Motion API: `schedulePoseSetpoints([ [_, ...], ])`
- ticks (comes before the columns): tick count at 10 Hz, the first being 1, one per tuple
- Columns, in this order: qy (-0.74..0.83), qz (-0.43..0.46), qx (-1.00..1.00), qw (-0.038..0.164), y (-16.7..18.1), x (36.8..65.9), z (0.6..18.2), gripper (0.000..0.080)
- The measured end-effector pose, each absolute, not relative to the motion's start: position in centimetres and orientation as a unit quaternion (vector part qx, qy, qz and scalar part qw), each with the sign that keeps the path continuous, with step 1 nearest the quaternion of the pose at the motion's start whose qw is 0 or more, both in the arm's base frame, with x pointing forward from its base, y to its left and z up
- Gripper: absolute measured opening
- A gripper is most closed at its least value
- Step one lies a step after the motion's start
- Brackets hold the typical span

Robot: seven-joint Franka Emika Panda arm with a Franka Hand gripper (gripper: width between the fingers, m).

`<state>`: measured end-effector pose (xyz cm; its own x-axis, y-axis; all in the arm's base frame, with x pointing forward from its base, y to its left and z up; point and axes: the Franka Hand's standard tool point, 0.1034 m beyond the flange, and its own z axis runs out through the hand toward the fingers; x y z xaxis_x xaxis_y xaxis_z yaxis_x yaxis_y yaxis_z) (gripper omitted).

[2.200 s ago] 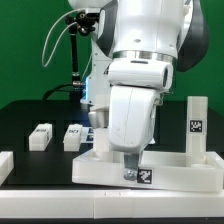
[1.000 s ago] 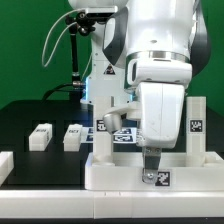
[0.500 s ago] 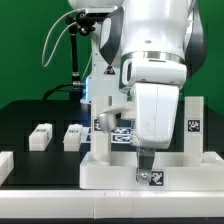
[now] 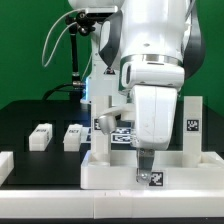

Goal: Assemble desk

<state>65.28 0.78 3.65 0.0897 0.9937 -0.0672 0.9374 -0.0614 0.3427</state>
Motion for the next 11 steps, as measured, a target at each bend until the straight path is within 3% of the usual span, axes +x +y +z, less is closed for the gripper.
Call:
schedulePoseSetpoints([
  [8, 0.674, 0.079, 0.72, 0.144, 1.37, 65.65, 2.9, 0.0084],
  [9, 0.674, 0.079, 0.72, 0.144, 1.35, 65.64, 2.89, 0.0292],
  [10, 0.674, 0.079, 0.72, 0.144, 1.34, 65.64, 2.88, 0.0292],
  [11, 0.674, 0.079, 0.72, 0.143, 1.31, 65.62, 2.86, 0.0476],
])
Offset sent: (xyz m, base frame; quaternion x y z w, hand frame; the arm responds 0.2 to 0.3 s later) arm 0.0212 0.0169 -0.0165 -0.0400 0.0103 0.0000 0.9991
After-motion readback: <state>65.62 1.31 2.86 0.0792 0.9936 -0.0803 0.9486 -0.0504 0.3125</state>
